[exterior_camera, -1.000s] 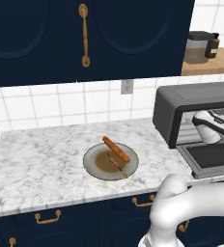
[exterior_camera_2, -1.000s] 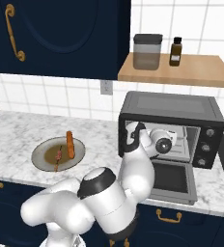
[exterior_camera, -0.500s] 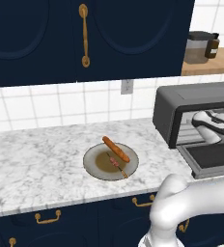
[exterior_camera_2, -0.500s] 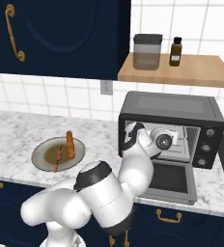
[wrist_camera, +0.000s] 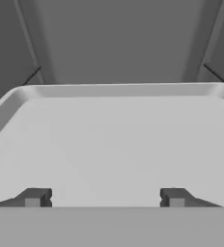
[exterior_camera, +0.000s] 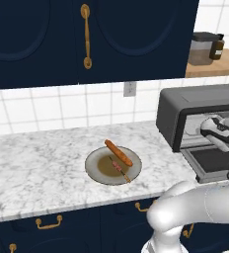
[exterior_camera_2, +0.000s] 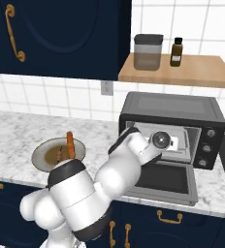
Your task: Pick up the kebab skewer and baguette bread, and place them inside the toaster oven. Close the toaster oven door and start by setting the timer.
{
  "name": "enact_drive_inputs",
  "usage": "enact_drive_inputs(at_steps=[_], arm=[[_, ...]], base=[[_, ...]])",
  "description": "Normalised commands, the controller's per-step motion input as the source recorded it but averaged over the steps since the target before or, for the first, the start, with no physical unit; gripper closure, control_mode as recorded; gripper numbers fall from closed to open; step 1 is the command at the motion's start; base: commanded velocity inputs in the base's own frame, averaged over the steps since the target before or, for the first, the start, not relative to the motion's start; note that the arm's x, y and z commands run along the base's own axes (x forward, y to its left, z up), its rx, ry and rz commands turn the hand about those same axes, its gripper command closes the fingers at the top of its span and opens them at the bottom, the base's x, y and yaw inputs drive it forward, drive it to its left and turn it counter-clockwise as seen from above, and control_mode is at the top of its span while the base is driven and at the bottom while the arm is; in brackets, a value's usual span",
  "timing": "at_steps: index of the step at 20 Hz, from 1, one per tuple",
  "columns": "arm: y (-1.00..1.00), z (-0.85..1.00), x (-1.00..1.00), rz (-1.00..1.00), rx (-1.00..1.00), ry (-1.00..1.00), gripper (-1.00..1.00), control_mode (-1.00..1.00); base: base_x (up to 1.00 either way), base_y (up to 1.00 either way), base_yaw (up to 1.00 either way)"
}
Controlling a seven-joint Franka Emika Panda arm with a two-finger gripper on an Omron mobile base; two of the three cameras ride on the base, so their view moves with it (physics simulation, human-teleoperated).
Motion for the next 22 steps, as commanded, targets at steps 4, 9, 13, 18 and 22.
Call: enact_drive_inputs(at_steps=[4,9,13,18,22], arm=[[0.0,-0.32,-1.0,-0.03,0.0,0.27,-1.0,-1.0],[0.0,-0.26,-1.0,-0.05,-0.01,0.36,-1.0,-1.0],[0.0,-0.24,-0.99,-0.03,-0.02,0.36,-1.0,-1.0],[0.29,0.91,-0.73,0.0,0.0,0.16,-1.0,-1.0],[0.56,0.69,-0.89,0.0,0.0,0.18,-1.0,-1.0]], base=[[0.0,0.0,0.0],[0.0,0.0,0.0],[0.0,0.0,0.0],[0.0,0.0,0.0],[0.0,0.0,0.0]])
